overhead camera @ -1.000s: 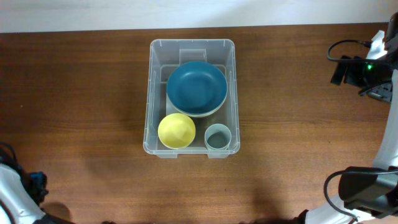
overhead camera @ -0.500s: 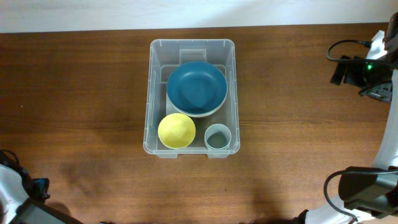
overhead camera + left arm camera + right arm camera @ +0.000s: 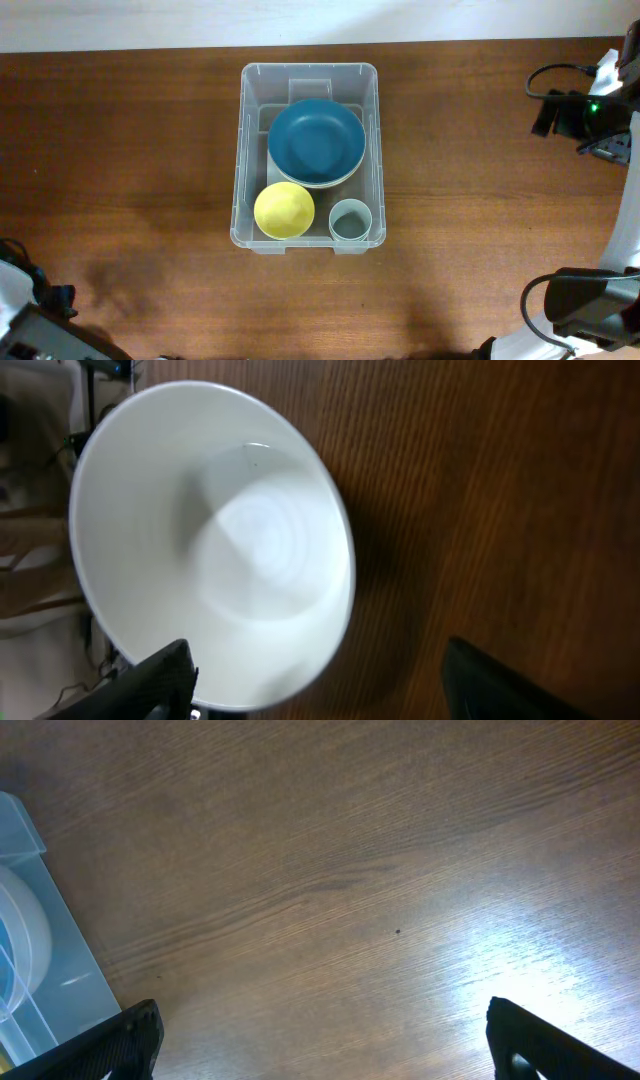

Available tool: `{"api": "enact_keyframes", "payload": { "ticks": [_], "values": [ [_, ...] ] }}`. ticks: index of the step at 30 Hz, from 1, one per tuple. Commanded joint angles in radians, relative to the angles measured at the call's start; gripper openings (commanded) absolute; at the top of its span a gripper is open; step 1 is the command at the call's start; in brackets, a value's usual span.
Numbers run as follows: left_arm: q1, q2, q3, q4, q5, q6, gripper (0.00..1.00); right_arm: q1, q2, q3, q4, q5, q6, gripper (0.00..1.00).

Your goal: Pack container

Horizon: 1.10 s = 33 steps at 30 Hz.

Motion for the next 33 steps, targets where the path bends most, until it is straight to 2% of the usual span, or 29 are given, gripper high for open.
{"api": "enact_keyframes", "payload": {
  "ticks": [1, 3, 6, 10, 14, 15, 20, 24, 27, 33],
  "values": [
    [0.016, 0.051, -0.017, 0.010, -0.021, 0.009, 0.80, 0.000, -0.031, -0.002, 0.000, 0.005, 0.001, 0.99],
    [0.016, 0.076, -0.017, 0.023, -0.017, 0.009, 0.79, 0.000, -0.031, -0.002, 0.000, 0.005, 0.001, 0.99],
    [0.016, 0.095, -0.017, 0.040, 0.000, 0.009, 0.68, 0.000, -0.031, -0.002, 0.000, 0.005, 0.001, 0.99],
    [0.016, 0.100, -0.017, 0.068, 0.018, 0.009, 0.30, 0.000, -0.031, -0.002, 0.000, 0.005, 0.001, 0.99],
    [0.016, 0.100, -0.017, 0.082, 0.043, 0.009, 0.04, 0.000, -0.031, -0.002, 0.000, 0.005, 0.001, 0.99],
    [0.016, 0.100, -0.017, 0.082, 0.050, 0.009, 0.01, 0.000, -0.031, -0.002, 0.000, 0.005, 0.001, 0.99],
    [0.015, 0.099, -0.013, 0.083, 0.119, 0.011, 0.00, 0.000, -0.031, -0.002, 0.000, 0.005, 0.001, 0.99],
    [0.014, 0.093, 0.023, 0.074, 0.267, 0.071, 0.01, 0.000, -0.031, -0.002, 0.000, 0.005, 0.001, 0.99],
    [0.003, 0.067, 0.075, 0.040, 0.353, 0.073, 0.01, 0.000, -0.031, -0.002, 0.000, 0.005, 0.001, 0.99],
    [-0.122, -0.046, 0.233, -0.029, 0.385, 0.127, 0.00, 0.000, -0.031, -0.002, 0.000, 0.005, 0.001, 0.99]
  ]
}}
